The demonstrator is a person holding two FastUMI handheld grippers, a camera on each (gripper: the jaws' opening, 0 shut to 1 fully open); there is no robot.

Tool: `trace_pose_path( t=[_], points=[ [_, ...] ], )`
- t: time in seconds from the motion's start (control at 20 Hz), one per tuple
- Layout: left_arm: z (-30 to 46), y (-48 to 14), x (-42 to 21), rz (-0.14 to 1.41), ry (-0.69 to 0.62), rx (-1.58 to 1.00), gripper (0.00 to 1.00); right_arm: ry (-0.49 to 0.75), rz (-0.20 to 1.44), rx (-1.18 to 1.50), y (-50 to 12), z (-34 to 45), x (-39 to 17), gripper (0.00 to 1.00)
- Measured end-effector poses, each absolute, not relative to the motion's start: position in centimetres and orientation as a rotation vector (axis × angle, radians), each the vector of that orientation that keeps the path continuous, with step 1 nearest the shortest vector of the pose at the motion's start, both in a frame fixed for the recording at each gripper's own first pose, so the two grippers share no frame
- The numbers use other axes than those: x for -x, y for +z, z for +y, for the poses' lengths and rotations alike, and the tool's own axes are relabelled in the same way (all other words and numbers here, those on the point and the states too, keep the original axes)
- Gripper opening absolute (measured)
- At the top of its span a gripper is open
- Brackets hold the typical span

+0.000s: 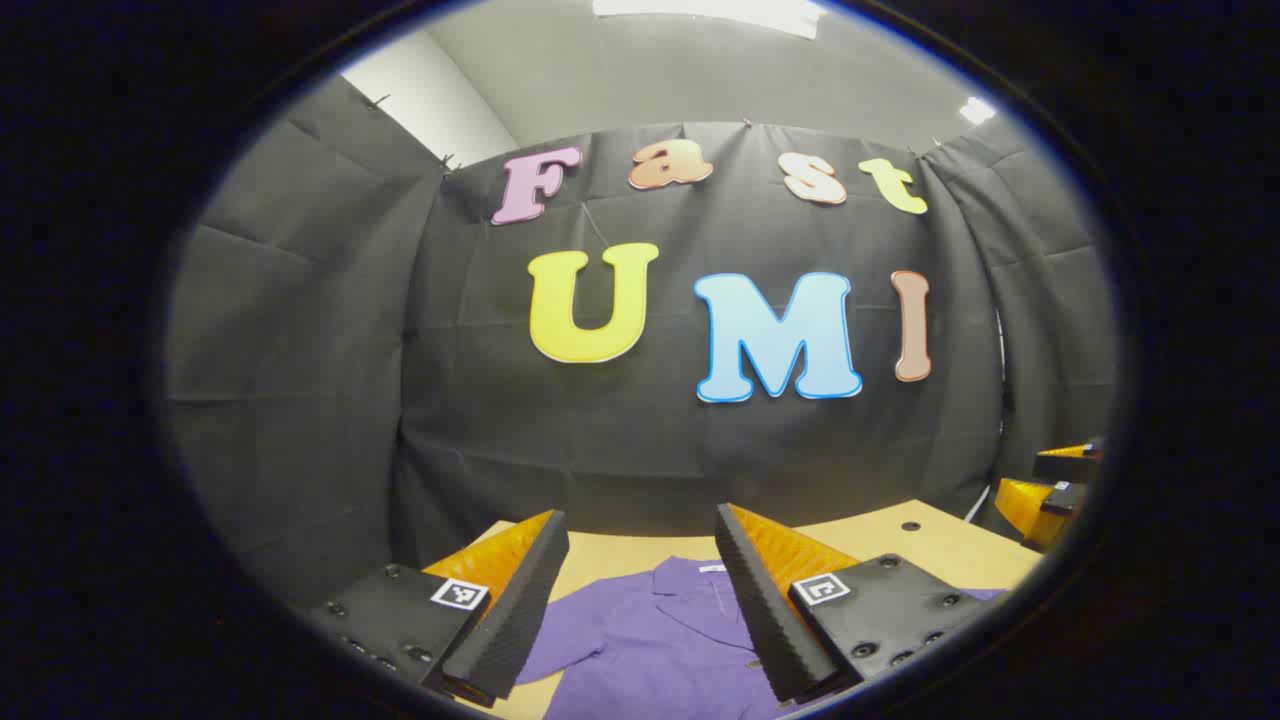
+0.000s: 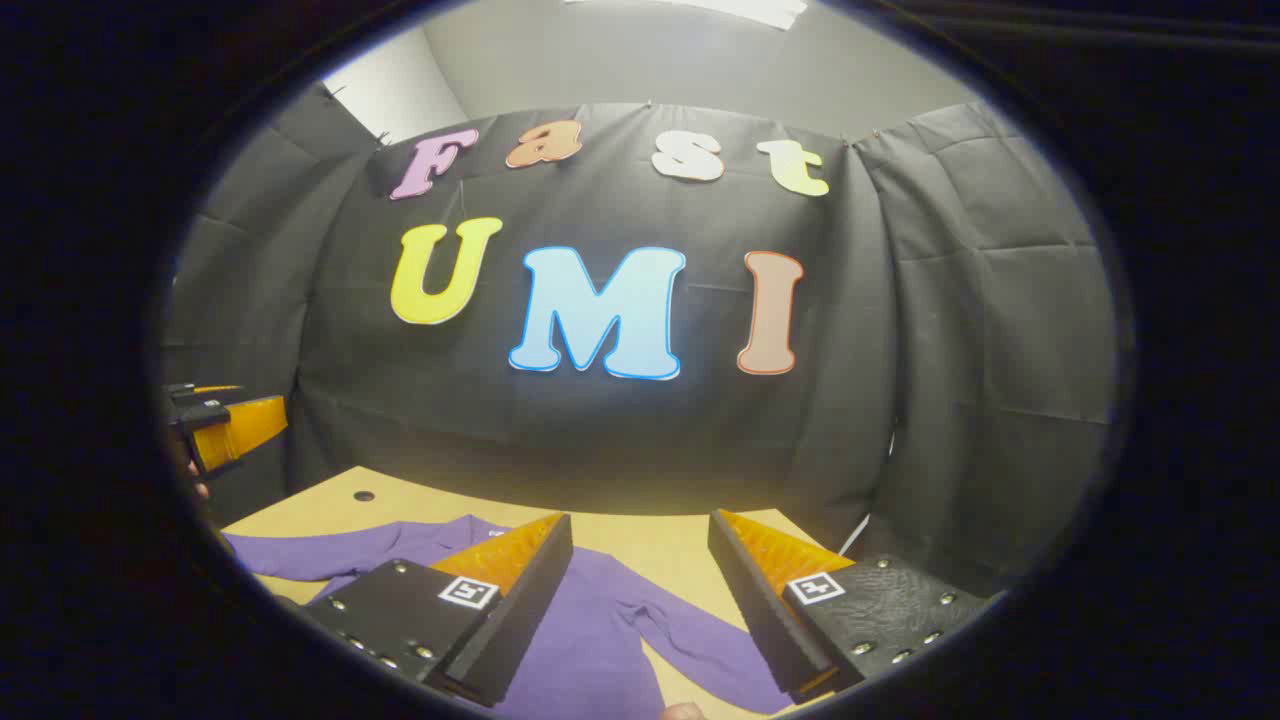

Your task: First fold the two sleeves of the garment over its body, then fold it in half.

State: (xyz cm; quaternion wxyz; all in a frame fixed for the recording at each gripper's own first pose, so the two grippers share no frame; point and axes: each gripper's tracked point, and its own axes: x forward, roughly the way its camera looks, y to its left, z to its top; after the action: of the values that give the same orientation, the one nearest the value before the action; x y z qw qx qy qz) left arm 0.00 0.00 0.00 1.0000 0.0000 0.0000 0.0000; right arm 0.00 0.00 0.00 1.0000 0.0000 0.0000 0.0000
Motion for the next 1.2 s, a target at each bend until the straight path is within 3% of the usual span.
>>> trace_pose_path(
  t=[0.8,1.2],
  points=[
    [0.1,-0.1,-0.1,0.011,0.017,-0.001,0.95,-0.022,0.039,-0.004,-1.4,-0.1,0.2,0.89],
    [-0.3,-0.3,0.0,0.017,-0.01,-0.01,0.95,-0.114,0.138,-0.019,-5.2,-3.9,0.7,0.88]
  ],
)
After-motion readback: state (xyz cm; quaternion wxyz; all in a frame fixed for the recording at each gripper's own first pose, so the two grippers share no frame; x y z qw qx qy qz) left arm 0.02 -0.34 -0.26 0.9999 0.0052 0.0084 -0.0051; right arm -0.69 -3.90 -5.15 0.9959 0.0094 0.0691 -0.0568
